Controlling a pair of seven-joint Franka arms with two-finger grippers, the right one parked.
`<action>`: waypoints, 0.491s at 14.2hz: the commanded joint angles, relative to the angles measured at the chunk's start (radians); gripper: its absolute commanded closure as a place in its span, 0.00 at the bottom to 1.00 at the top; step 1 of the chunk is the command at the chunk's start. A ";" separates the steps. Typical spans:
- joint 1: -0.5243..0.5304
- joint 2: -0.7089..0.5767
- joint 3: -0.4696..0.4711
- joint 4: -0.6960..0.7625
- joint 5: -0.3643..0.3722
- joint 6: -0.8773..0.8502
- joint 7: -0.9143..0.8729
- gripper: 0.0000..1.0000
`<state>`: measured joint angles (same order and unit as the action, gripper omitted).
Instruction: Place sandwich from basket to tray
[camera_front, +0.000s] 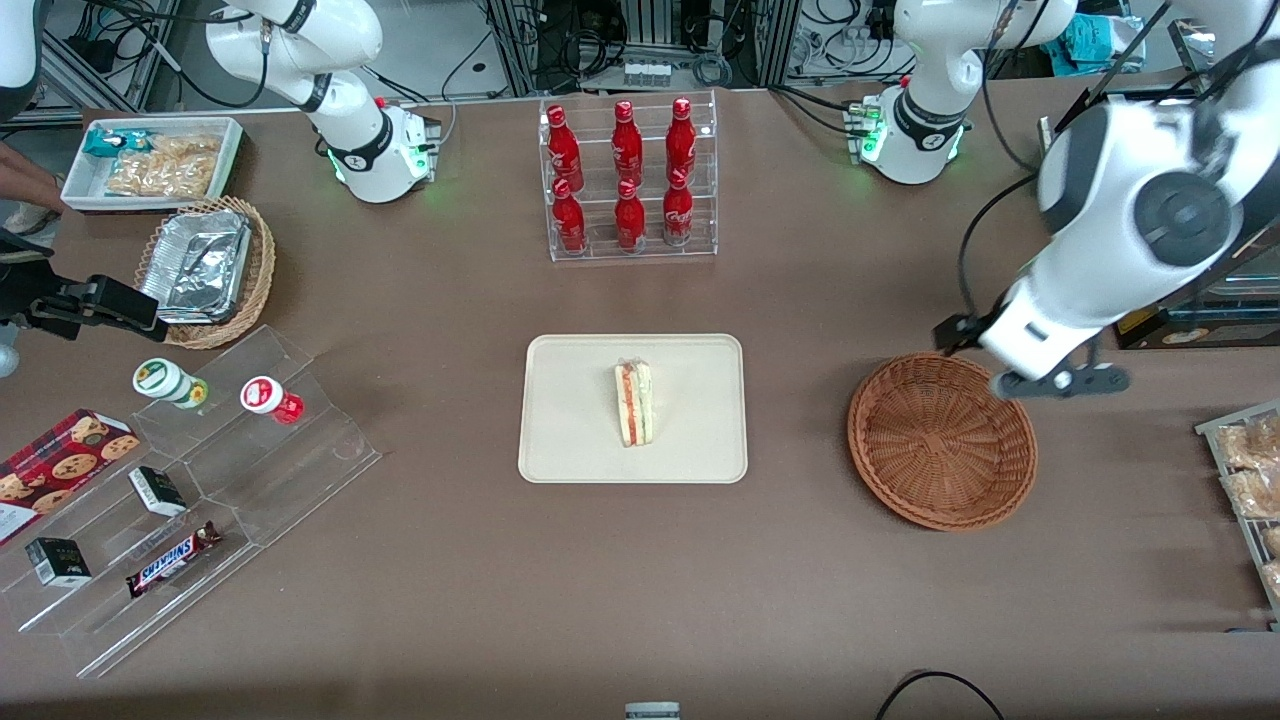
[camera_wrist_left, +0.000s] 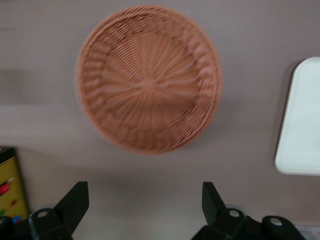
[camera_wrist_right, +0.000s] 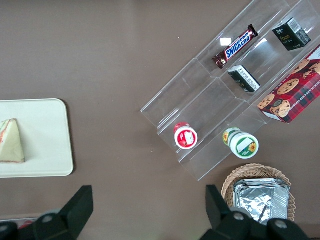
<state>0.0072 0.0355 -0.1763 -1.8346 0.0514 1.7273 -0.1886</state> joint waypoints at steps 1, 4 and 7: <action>0.062 -0.083 -0.012 -0.028 -0.007 -0.051 0.078 0.00; 0.066 -0.082 -0.011 0.064 -0.004 -0.116 0.081 0.00; 0.068 -0.078 -0.011 0.129 -0.001 -0.153 0.081 0.00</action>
<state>0.0662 -0.0435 -0.1796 -1.7559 0.0512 1.6074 -0.1213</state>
